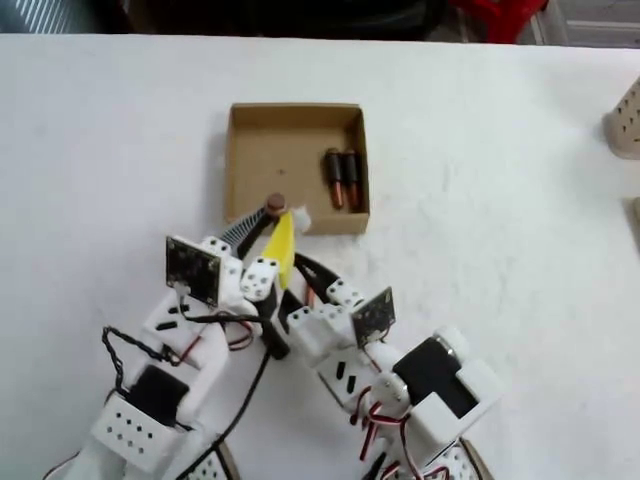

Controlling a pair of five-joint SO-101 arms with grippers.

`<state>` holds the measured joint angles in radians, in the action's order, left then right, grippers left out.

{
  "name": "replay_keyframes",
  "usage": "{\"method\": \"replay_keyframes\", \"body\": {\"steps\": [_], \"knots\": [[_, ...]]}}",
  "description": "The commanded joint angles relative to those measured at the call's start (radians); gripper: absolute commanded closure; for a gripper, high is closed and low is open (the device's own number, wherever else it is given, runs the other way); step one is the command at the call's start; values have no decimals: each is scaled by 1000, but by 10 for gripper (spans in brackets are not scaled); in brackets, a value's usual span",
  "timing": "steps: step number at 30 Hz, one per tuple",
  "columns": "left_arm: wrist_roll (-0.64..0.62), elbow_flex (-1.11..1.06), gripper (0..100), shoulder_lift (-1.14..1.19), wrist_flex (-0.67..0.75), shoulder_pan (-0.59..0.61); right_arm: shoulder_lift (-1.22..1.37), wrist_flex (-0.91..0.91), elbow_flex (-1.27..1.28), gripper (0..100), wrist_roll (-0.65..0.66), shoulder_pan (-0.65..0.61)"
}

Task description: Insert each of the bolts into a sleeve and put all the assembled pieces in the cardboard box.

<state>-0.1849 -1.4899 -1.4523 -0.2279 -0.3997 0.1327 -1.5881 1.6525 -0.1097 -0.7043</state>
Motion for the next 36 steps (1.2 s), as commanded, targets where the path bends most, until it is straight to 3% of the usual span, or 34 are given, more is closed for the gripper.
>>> {"method": "replay_keyframes", "body": {"steps": [1, 25, 36], "knots": [[-11, 11, 978, -18, 54, -7, -35, -7, 8, 982, 8, -5], [-11, -66, 978, -18, 52, -5, -35, -7, 6, 982, 8, -2], [-11, -64, 978, -19, -132, -12, -35, -7, 6, 982, 8, -4]]}}
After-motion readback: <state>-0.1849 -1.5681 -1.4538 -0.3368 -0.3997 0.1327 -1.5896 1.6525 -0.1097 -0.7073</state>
